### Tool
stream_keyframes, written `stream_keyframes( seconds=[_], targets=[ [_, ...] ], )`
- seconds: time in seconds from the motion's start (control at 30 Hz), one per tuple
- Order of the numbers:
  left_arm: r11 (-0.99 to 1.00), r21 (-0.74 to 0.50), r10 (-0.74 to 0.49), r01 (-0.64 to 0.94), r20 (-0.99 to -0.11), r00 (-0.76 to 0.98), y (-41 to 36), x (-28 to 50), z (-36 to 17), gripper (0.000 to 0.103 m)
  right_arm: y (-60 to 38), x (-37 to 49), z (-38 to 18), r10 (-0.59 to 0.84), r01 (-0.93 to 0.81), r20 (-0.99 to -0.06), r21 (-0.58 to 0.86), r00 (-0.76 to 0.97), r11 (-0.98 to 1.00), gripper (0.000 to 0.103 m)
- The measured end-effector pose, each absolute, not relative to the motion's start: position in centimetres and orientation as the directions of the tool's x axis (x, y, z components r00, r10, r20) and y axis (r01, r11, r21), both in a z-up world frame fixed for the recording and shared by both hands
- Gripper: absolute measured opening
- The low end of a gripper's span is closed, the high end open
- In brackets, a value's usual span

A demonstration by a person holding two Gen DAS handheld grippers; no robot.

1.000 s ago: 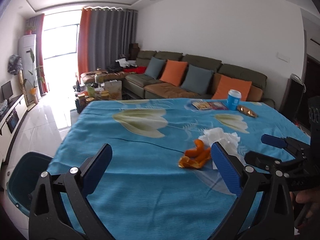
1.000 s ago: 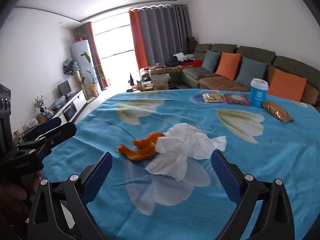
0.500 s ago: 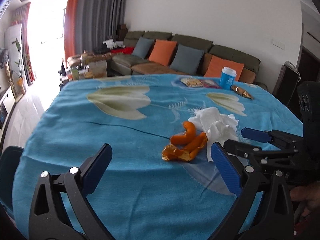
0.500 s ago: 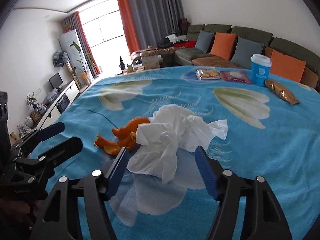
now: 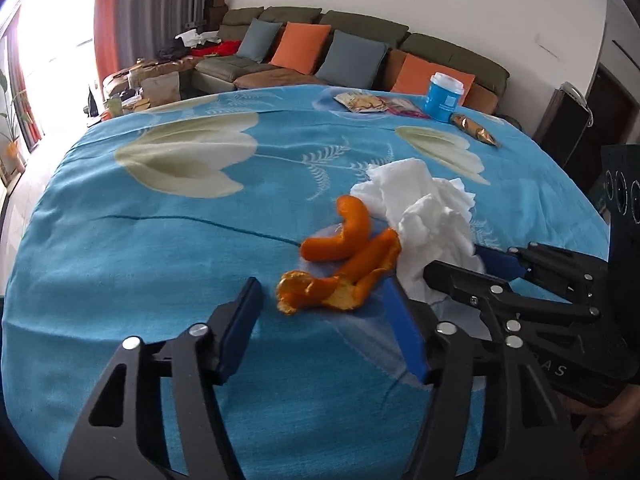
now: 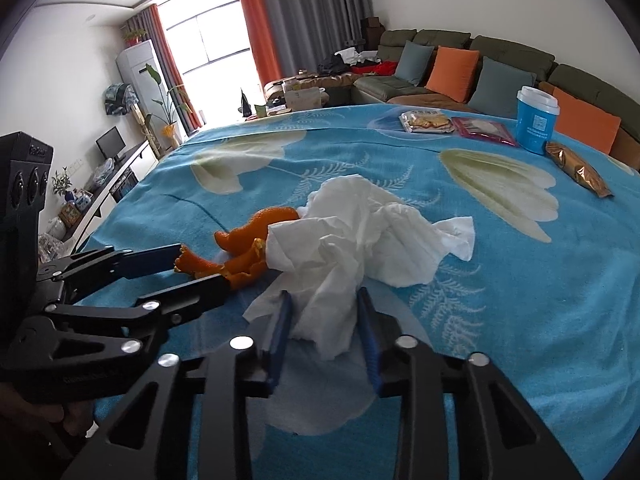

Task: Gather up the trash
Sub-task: 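Grasp the white tissue with right tool while left tool grasps an orange peel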

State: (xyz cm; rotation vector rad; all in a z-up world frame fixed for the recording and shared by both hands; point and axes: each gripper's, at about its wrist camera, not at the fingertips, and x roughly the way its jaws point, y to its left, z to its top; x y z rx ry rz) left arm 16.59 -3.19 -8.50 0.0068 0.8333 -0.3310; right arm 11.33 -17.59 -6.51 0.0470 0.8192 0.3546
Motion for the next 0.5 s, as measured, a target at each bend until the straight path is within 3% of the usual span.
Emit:
stream_keyframes(
  seconds=[0.17, 0.23, 0.5],
  targets=[
    [0.943, -0.163, -0.313, 0.289, -0.726, 0.612, -2.8, 17.0, -8.6, 0.041, -17.7, 10.9, -6.4, 0.348, -0.299, -0.7, 0.197, 0.624, 0.934, 0.008],
    [0.937, -0.185, -0.334, 0.297, -0.722, 0.606, -2.6, 17.1, -8.7, 0.025, -17.9, 10.7, -6.3, 0.352, -0.297, -0.695, 0.205, 0.627, 0.933, 0.008],
    [0.926, -0.226, -0.372, 0.303, -0.69, 0.62, -2.2, 16.3, -8.1, 0.019, -18.9, 9.6, -4.4, 0.361, -0.292, -0.645, 0.217, 0.673, 0.932, 0.007]
  ],
)
